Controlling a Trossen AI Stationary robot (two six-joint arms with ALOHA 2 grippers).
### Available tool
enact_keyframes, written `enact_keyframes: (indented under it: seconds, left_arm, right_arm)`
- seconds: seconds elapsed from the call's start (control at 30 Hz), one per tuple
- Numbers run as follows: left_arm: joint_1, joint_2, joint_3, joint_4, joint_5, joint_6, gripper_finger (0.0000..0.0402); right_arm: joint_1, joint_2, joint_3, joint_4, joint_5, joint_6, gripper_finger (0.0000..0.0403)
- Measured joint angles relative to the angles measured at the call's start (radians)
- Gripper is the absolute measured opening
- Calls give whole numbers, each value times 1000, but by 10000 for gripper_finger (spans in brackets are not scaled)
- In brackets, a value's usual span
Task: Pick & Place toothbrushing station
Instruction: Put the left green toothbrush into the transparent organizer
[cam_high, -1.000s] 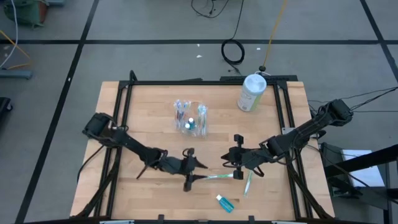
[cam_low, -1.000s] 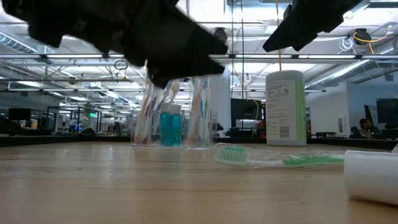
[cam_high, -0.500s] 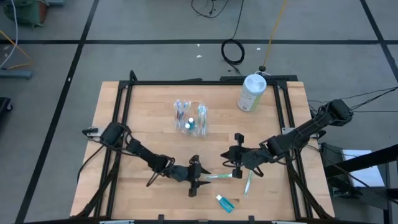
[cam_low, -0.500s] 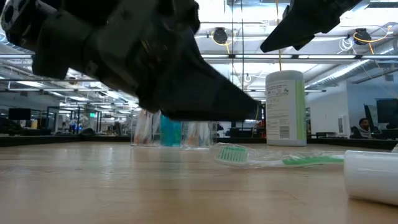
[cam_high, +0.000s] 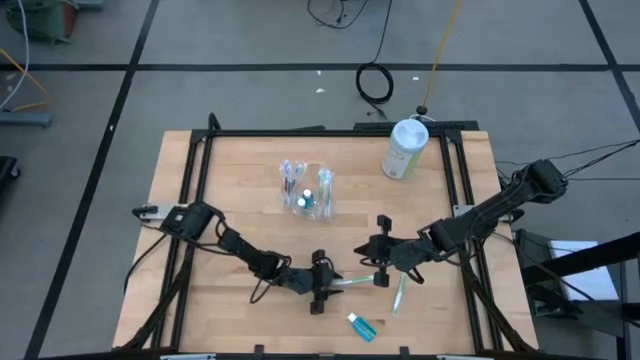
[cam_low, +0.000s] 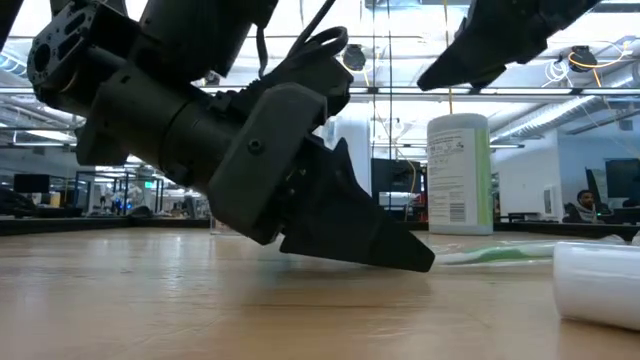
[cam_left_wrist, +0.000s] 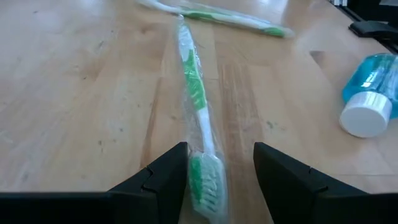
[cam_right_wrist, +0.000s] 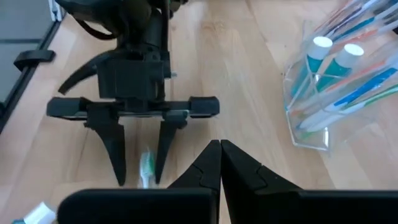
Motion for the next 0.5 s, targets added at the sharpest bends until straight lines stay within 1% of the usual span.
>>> enact_keyframes:
  seconds: [0.1, 0.17, 0.4, 0.5]
  left_arm:
    - [0, 0, 0, -2, 0, 11, 188]
    - [0, 1, 0, -5, 0, 15, 177]
    - [1, 1, -1, -9, -1, 15, 106]
    - [6, 1, -1, -9, 0, 15, 85]
  right_arm:
    - [0, 0, -22, 5, -1, 0, 0]
    - [0, 0, -33, 2, -2, 0, 0]
    - [0, 0, -35, 7, -2, -1, 0]
    - [0, 0, -35, 7, -2, -1, 0]
